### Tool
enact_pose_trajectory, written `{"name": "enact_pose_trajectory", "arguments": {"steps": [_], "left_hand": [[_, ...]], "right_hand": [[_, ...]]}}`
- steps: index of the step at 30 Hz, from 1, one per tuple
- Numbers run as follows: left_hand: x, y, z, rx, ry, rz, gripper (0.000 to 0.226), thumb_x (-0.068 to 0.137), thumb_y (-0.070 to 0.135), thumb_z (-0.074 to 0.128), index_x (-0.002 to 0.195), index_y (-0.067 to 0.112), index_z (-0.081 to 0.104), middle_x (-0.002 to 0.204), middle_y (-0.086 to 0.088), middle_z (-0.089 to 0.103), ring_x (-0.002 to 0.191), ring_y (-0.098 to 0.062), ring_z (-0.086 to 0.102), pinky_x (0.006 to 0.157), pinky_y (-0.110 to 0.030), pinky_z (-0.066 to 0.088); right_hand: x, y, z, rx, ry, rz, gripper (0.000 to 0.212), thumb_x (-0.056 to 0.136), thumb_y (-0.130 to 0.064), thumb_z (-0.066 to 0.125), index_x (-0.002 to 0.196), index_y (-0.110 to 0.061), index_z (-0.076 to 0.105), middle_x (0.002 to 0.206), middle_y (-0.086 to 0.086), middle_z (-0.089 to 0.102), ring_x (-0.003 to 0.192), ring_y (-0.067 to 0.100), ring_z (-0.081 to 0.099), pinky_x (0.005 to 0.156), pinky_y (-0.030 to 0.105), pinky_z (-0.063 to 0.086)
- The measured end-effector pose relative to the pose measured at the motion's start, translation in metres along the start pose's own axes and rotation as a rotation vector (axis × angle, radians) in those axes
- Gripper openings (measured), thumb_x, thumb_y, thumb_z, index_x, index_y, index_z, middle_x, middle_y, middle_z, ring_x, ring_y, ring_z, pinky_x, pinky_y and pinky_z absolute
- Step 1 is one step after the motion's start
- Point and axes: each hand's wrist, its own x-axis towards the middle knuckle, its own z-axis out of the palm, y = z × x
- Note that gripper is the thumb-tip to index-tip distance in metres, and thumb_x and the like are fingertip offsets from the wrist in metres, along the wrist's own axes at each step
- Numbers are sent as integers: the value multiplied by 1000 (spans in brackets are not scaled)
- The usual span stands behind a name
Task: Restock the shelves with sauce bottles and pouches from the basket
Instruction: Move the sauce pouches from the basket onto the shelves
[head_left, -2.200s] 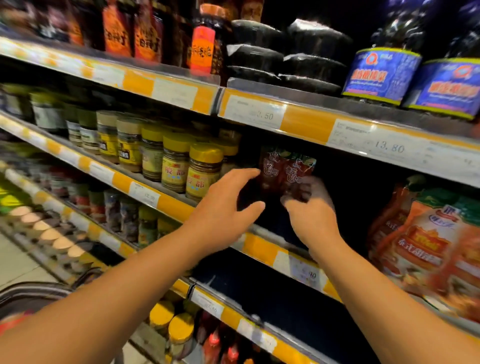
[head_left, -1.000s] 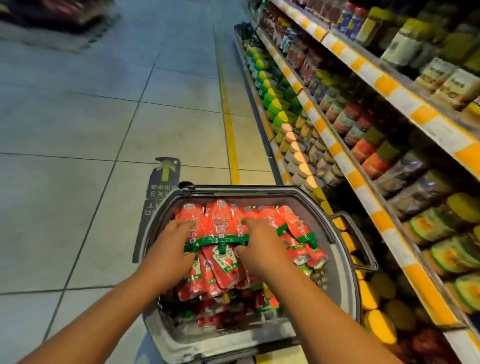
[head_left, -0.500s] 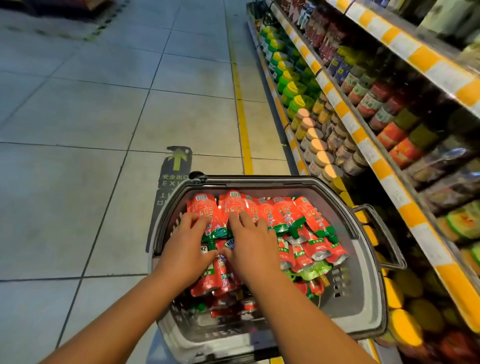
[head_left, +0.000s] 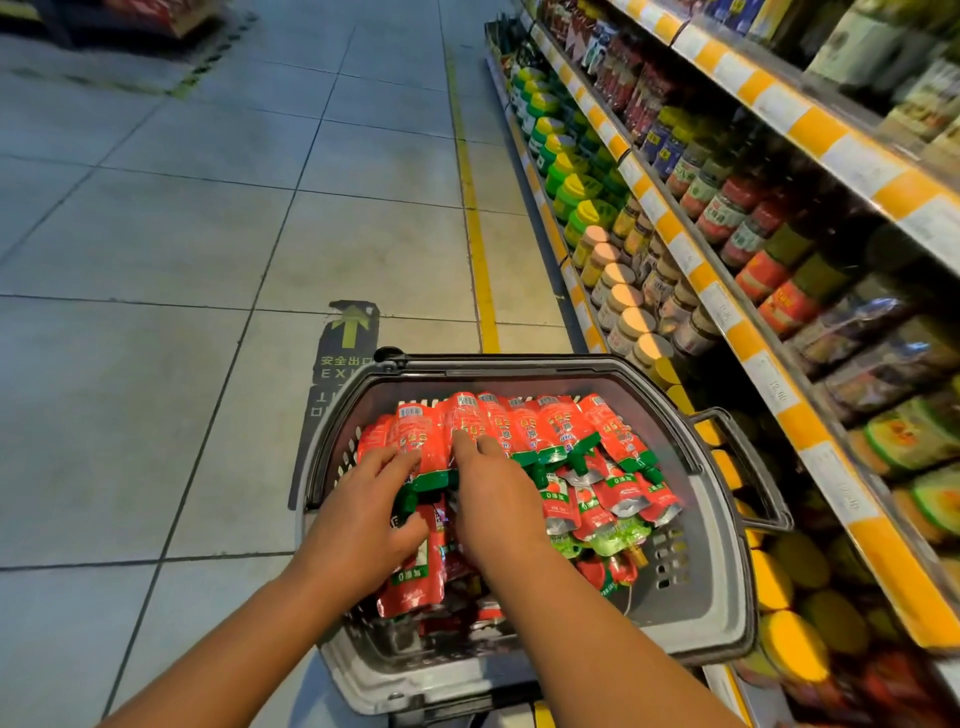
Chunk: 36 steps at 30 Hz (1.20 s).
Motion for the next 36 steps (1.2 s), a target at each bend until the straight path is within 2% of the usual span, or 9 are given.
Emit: {"name": "enact_pose_trajectory", "arguments": {"steps": [3,8,11,14,17,25,27,32,36], "left_hand": [[-6,1,-7,-32,84,36,59,93,33,65,150,30,49,152,12,48,138,-11,46,112,-32,42],[-1,2,-26,-38,180,53,34,101,47,53,131,32,59,121,16,65,105,-4,61,81,-26,53],[7,1,-33,20,213,95,27,99,42,62,123,29,64,113,12,70,98,-7,64,75,-26,53],[13,1,-32,27,211,81,28,94,28,73,122,29,67,113,10,72,96,-4,61,73,-16,44],[16,0,-30,15,232,84,30,92,18,76,120,27,70,113,8,73,94,-1,57,73,-12,40],[15,1,-32,-29,323,23,26,95,23,72,121,23,69,108,7,70,91,-14,65,74,-39,59],[15,0,-31,-34,310,-4,31,94,23,73,125,21,67,114,5,69,97,-16,65,79,-42,60],[20,0,-29,-49,273,-54,38,92,18,75,129,21,65,121,3,68,107,-18,64,84,-42,60],[23,-2,-28,-193,285,-139,35,91,19,78,122,31,68,113,9,67,101,-12,64,70,-27,56]], "right_hand": [[-1,3,-8,37,52,9,59,87,1,67,140,-14,45,128,9,56,109,33,59,82,44,54],[-4,9,-25,98,122,25,27,89,1,57,115,-8,62,116,9,59,108,30,53,81,35,43],[-7,9,-33,106,143,15,18,84,6,56,91,-11,55,105,12,60,101,30,53,71,33,28],[-9,11,-36,128,177,4,32,81,13,53,81,-17,43,98,13,60,95,30,54,69,30,21],[-10,11,-42,150,266,-2,29,80,17,51,81,-12,53,88,11,58,89,30,55,68,30,23],[-11,14,-62,121,505,-5,19,88,-11,72,100,-20,60,86,-4,58,90,21,48,70,34,40],[-14,12,-57,129,499,38,19,89,-15,73,102,-21,60,83,-5,52,90,23,49,73,39,45],[-11,19,-41,300,351,95,13,96,-24,67,102,-23,56,101,-4,59,95,20,52,77,39,48],[-10,29,-37,571,234,253,22,92,-33,75,109,-22,67,99,-4,69,85,20,64,77,39,57]]}}
